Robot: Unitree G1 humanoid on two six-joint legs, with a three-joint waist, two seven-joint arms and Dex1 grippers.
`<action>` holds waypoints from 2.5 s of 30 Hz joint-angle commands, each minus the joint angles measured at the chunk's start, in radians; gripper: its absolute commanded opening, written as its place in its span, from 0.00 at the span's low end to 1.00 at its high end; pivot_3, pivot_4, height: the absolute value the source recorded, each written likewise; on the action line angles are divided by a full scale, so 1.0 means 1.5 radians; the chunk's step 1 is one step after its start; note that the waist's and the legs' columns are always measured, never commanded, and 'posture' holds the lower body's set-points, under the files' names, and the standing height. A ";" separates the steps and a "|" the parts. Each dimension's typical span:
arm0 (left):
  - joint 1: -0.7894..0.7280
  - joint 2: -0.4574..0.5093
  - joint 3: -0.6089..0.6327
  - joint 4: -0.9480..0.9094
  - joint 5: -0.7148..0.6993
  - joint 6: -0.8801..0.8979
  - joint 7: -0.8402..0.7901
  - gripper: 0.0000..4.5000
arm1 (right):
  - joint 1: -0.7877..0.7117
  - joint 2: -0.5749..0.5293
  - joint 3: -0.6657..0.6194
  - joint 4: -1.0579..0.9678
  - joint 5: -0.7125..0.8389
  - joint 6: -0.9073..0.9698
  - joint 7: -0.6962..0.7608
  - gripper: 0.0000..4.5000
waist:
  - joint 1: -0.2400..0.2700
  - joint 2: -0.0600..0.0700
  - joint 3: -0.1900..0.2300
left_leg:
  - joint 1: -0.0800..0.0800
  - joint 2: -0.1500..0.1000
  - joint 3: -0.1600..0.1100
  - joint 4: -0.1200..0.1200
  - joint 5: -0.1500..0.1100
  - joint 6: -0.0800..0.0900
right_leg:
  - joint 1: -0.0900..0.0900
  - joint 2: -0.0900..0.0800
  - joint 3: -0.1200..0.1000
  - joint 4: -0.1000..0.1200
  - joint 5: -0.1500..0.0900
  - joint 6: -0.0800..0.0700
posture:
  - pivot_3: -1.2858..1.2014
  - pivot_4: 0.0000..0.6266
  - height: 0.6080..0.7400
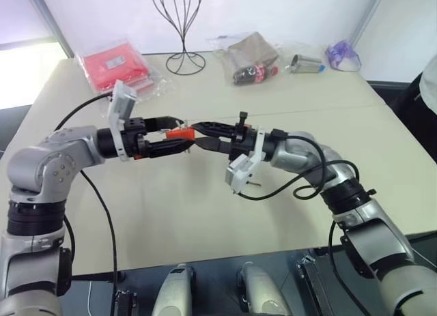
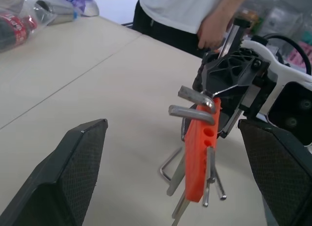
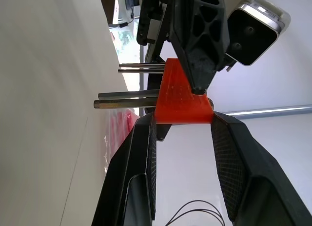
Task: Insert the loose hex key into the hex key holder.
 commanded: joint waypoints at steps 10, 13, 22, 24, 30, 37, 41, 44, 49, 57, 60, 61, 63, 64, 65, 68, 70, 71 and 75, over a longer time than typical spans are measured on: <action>0.013 0.014 0.040 -0.032 -0.028 0.001 0.007 1.00 | -0.026 -0.009 -0.018 0.000 0.029 -0.004 0.011 0.23 | 0.000 0.000 0.000 | 0.000 0.000 0.000 0.000 0.000 0.000 | 0.000 0.000 0.000 0.000 0.000 0.000 | 0.52 0.24 1.00; 0.020 0.017 0.043 -0.036 -0.028 0.002 0.006 1.00 | -0.029 -0.011 -0.019 0.003 0.032 -0.004 0.013 0.23 | 0.000 0.000 0.000 | 0.000 0.000 0.000 0.000 0.000 0.000 | 0.000 0.000 0.000 0.000 0.000 0.000 | 0.52 0.24 1.00; 0.023 0.020 0.052 -0.038 -0.030 0.003 0.009 0.81 | -0.031 -0.012 -0.020 0.003 0.041 -0.003 0.020 0.23 | 0.000 0.000 0.000 | 0.000 0.000 0.000 0.000 0.000 0.000 | 0.000 0.000 0.000 0.000 0.000 0.000 | 0.52 0.24 1.00; 0.022 0.016 0.053 -0.035 -0.030 0.002 0.010 0.59 | -0.030 -0.011 -0.020 0.000 0.042 -0.001 0.022 0.23 | 0.000 0.000 0.000 | 0.000 0.000 0.000 0.000 0.000 0.000 | 0.000 0.000 0.000 0.000 0.000 0.000 | 0.52 0.24 1.00; 0.019 -0.001 0.049 -0.031 -0.039 0.005 0.015 0.00 | -0.024 -0.012 -0.021 -0.018 0.050 0.008 0.033 0.23 | 0.000 0.000 0.000 | 0.000 0.000 0.000 0.000 0.000 0.000 | 0.000 0.000 0.000 0.000 0.000 0.000 | 0.52 0.24 1.00; 0.017 -0.018 0.035 -0.028 -0.034 0.001 0.019 0.00 | -0.016 -0.014 -0.022 -0.045 0.064 0.022 0.047 0.23 | 0.000 0.000 0.000 | 0.000 0.000 0.000 0.000 0.000 0.000 | 0.000 0.000 0.000 0.000 0.000 0.000 | 0.52 0.24 1.00; 0.014 -0.021 0.028 -0.028 -0.027 -0.002 0.021 0.00 | -0.011 -0.015 -0.020 -0.060 0.080 0.037 0.063 0.23 | 0.000 0.000 0.000 | 0.000 0.000 0.000 0.000 0.000 0.000 | 0.000 0.000 0.000 0.000 0.000 0.000 | 0.52 0.24 1.00; 0.014 -0.022 0.026 -0.029 -0.024 -0.003 0.020 0.00 | -0.008 -0.016 -0.019 -0.069 0.086 0.048 0.075 0.23 | 0.000 0.000 0.000 | 0.000 0.000 0.000 0.000 0.000 0.000 | 0.000 0.000 0.000 0.000 0.000 0.000 | 0.52 0.24 1.00; 0.016 -0.021 0.027 -0.033 -0.023 -0.004 0.020 0.00 | -0.002 -0.017 -0.018 -0.082 0.089 0.069 0.094 0.80 | 0.000 0.000 0.000 | 0.000 0.000 0.000 0.000 0.000 0.000 | 0.000 0.000 0.000 0.000 0.000 0.000 | 0.52 0.24 1.00; 0.025 -0.006 0.031 -0.054 0.014 -0.041 0.023 0.00 | 0.030 -0.066 -0.031 -0.114 0.194 0.245 0.256 0.99 | 0.003 0.000 0.000 | 0.000 0.000 0.000 0.000 0.000 0.000 | 0.001 0.000 0.000 0.000 0.000 0.000 | 0.52 0.24 1.00; 0.026 -0.001 0.031 -0.066 0.034 -0.064 0.025 0.00 | 0.041 -0.103 -0.049 -0.169 0.306 0.464 0.393 0.99 | 0.005 0.000 0.000 | 0.000 0.000 -0.001 0.001 0.000 0.000 | 0.001 0.000 -0.001 0.000 0.000 0.000 | 0.52 0.24 1.00; 0.026 -0.001 0.032 -0.070 0.041 -0.074 0.029 0.00 | 0.039 -0.117 -0.053 -0.189 0.334 0.535 0.431 0.99 | 0.005 0.000 0.000 | 0.000 0.000 -0.001 0.001 0.000 0.000 | 0.001 0.000 -0.001 0.000 0.000 0.000 | 0.52 0.24 1.00; 0.025 -0.006 0.033 -0.076 0.050 -0.089 0.037 0.00 | 0.032 -0.136 -0.057 -0.216 0.367 0.626 0.483 0.99 | 0.005 0.000 0.000 | 0.000 0.000 -0.001 0.001 0.000 0.000 | 0.001 -0.001 -0.001 0.000 0.000 0.000 | 0.52 0.24 1.00; 0.023 -0.010 0.033 -0.081 0.052 -0.094 0.044 0.00 | 0.027 -0.155 -0.052 -0.229 0.379 0.671 0.520 0.99 | 0.005 0.000 0.000 | 0.000 0.000 -0.001 0.001 0.000 0.000 | 0.001 -0.001 -0.001 0.000 0.000 0.000 | 0.52 0.24 1.00; 0.023 -0.015 0.034 -0.089 0.051 -0.098 0.052 0.00 | 0.025 -0.178 -0.044 -0.244 0.389 0.715 0.561 0.99 | 0.005 0.001 0.000 | 0.000 0.000 -0.001 0.001 0.000 0.000 | 0.001 -0.001 -0.001 0.000 0.000 0.000 | 0.52 0.24 1.00; 0.029 -0.028 0.029 -0.112 0.056 -0.108 0.074 0.00 | 0.021 -0.221 -0.019 -0.269 0.395 0.803 0.636 0.99 | 0.005 0.001 0.001 | 0.000 0.000 -0.001 0.001 0.000 0.000 | 0.001 -0.001 -0.001 -0.001 0.000 0.000 | 0.52 0.24 1.00; 0.037 -0.035 0.029 -0.126 0.054 -0.108 0.087 0.00 | 0.017 -0.222 -0.003 -0.276 0.388 0.865 0.646 0.99 | 0.003 0.001 0.000 | 0.000 0.000 -0.001 0.001 0.000 0.000 | 0.001 -0.001 -0.001 -0.001 0.000 0.000 | 0.52 0.24 1.00; 0.040 -0.037 0.030 -0.129 0.053 -0.108 0.091 0.00 | 0.016 -0.217 0.004 -0.277 0.383 0.884 0.645 0.99 | 0.003 0.000 0.000 | 0.000 0.000 -0.001 0.001 0.000 0.000 | 0.001 -0.001 -0.001 -0.001 0.000 0.000 | 0.52 0.24 1.00; 0.048 -0.039 0.035 -0.138 0.051 -0.105 0.101 0.00 | 0.010 -0.200 0.037 -0.269 0.353 0.924 0.639 0.99 | 0.001 0.000 0.001 | 0.000 0.000 -0.001 0.000 0.000 0.000 | 0.001 0.000 -0.001 -0.001 0.000 0.000 | 0.52 0.24 1.00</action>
